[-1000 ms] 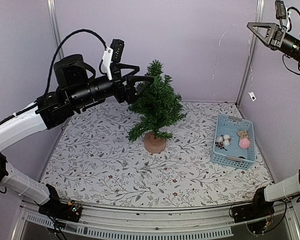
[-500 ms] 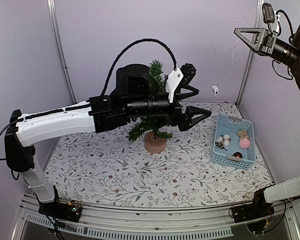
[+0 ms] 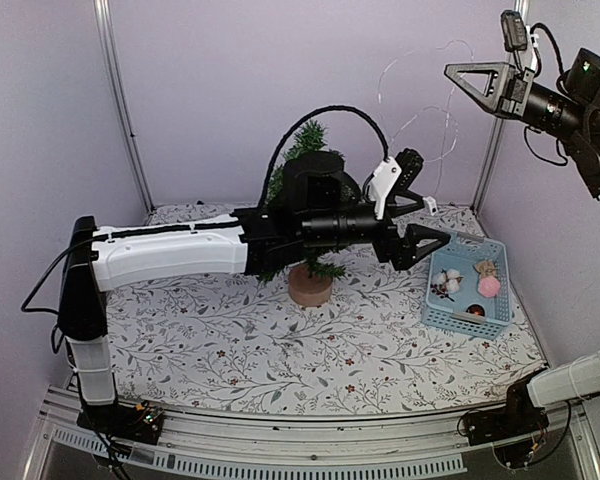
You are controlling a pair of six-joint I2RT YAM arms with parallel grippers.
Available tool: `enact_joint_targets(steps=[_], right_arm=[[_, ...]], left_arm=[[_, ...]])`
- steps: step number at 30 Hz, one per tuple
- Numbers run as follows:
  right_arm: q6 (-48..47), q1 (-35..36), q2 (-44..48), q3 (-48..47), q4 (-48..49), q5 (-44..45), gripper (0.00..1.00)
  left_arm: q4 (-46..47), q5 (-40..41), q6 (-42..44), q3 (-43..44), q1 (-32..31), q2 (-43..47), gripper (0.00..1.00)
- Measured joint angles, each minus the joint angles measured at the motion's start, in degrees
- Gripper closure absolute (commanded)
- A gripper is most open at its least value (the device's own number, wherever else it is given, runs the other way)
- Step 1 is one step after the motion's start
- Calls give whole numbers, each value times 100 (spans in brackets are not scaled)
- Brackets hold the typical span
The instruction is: Decorate the small christmas tree
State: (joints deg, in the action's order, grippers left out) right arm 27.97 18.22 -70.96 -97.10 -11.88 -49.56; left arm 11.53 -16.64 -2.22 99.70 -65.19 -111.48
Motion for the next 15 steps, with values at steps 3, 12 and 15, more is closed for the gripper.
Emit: enact_joint_targets(steps=[3, 12, 15], right_arm=[[-13, 57, -9, 0, 55, 22, 100], [0, 133, -179, 0, 328, 42, 100], [15, 133, -236, 0, 389, 44, 100]], left_arm=[[94, -79, -92, 105, 0, -164, 12], [485, -81, -507, 216, 140, -319, 26], [592, -92, -586, 240, 192, -334, 36]])
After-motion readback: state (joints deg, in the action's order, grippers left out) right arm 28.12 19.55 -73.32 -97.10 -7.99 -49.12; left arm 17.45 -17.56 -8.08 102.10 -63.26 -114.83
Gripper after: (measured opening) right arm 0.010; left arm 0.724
